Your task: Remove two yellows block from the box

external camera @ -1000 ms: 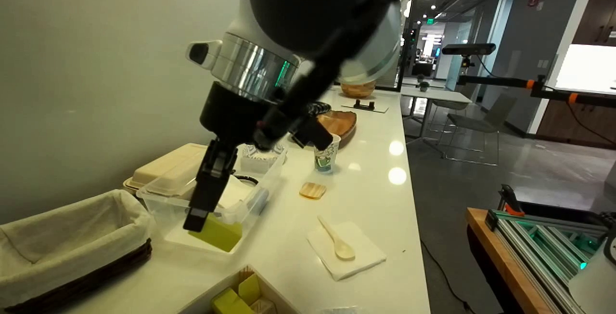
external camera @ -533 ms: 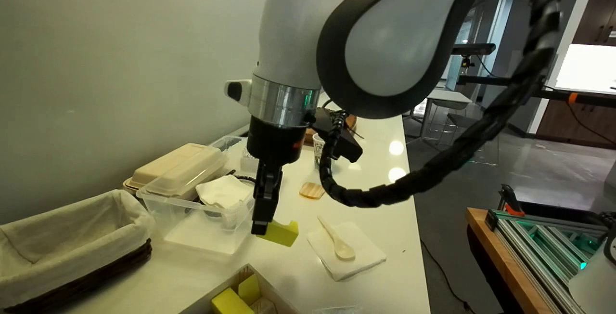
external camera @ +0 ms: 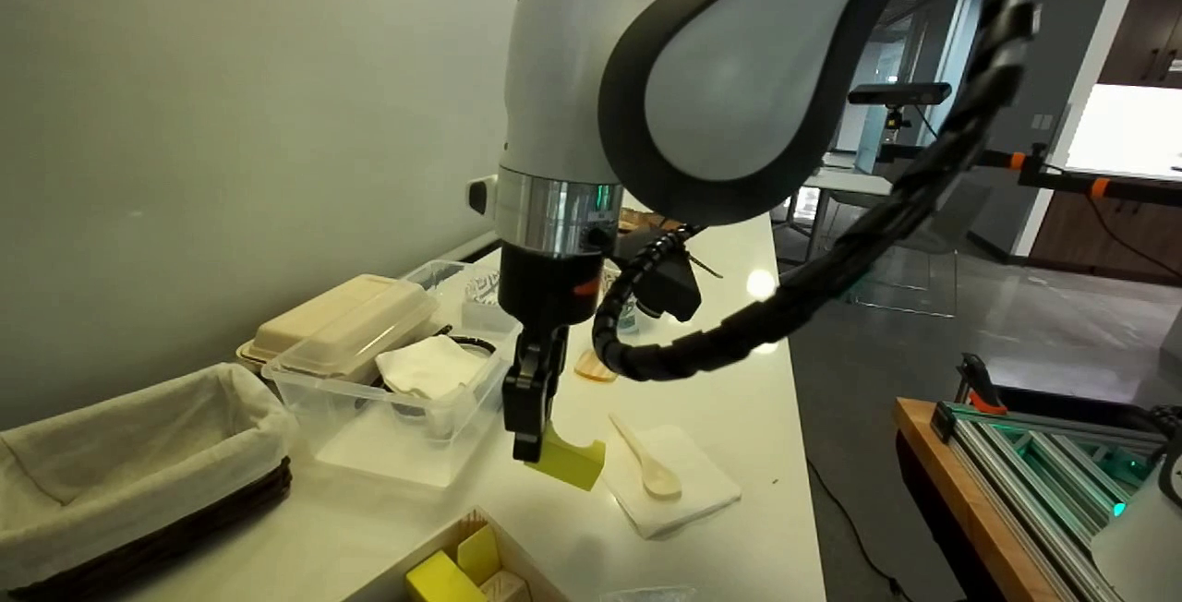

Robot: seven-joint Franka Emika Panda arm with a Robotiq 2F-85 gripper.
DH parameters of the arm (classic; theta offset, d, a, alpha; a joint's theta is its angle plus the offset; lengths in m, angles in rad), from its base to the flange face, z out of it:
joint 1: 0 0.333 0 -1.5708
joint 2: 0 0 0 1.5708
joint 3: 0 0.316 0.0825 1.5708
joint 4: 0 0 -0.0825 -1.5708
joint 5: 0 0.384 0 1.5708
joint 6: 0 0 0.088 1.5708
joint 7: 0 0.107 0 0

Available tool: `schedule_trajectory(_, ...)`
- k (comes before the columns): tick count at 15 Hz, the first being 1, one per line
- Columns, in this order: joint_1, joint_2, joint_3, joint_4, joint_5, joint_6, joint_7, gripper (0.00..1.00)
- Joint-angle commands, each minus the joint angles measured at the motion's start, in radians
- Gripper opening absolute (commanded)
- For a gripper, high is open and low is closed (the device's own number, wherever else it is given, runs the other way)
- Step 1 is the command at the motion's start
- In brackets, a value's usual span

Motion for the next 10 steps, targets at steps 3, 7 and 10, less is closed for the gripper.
schedule_trajectory(3, -0.022, 0.06, -0.005, 0.001, 0.055, 0.032, 0.07, 0.09)
schedule_trajectory(7, -0.026, 0.112, -0.009, 0.003, 0.08, 0.095, 0.095, 0.09)
schedule_trajectory(10, -0.038, 0.152, -0.007, 0.01, 0.097, 0.149, 0.111, 0.09)
